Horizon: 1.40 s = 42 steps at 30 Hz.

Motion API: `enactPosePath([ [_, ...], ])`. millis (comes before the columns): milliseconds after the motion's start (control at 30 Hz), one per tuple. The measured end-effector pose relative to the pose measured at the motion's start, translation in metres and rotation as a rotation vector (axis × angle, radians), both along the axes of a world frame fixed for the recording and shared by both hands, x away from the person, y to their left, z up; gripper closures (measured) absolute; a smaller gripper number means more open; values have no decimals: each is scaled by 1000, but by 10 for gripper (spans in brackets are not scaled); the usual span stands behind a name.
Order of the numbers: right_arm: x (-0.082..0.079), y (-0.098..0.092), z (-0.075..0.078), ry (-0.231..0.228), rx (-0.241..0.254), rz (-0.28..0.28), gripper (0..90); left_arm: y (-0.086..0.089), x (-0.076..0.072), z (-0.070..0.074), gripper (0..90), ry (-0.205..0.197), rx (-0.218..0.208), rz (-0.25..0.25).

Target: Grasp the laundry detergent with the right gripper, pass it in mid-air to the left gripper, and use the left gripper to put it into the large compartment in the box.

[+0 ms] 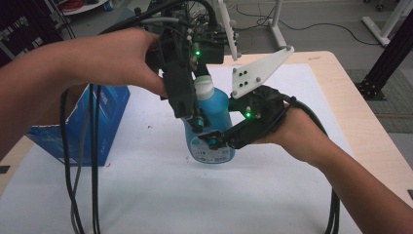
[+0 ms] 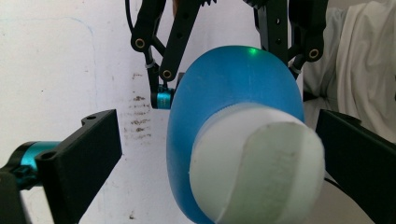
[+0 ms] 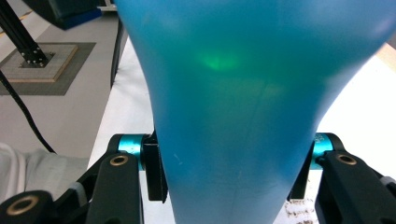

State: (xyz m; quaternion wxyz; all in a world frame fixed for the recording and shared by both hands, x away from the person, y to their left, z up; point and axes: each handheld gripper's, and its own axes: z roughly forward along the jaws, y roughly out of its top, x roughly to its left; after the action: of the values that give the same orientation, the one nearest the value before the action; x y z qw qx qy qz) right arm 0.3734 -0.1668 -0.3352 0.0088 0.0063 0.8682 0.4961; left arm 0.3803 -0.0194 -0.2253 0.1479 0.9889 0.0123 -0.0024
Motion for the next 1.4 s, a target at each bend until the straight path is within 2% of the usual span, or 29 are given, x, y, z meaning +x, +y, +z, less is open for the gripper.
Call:
enactPosePath([
  [167, -1, 1, 0, 3, -2, 2, 466, 0, 1, -1, 136, 15, 9, -16],
  [400, 0, 1, 0, 5, 8, 0, 466, 0, 0, -1, 178, 8, 8, -25],
  [467, 0, 1, 0, 1, 4, 2, 466, 0, 0, -1, 222, 11, 11, -35],
  [933, 0, 3, -1, 3, 2, 5, 466, -2, -1, -3, 295, 9, 23, -55],
  [1100, 0, 3, -2, 6, 2, 5, 466, -2, -2, -2, 363, 10, 19, -70],
  [1400, 1, 4, -2, 1, 3, 9, 465, -1, -2, -2, 376, 4, 15, -84],
])
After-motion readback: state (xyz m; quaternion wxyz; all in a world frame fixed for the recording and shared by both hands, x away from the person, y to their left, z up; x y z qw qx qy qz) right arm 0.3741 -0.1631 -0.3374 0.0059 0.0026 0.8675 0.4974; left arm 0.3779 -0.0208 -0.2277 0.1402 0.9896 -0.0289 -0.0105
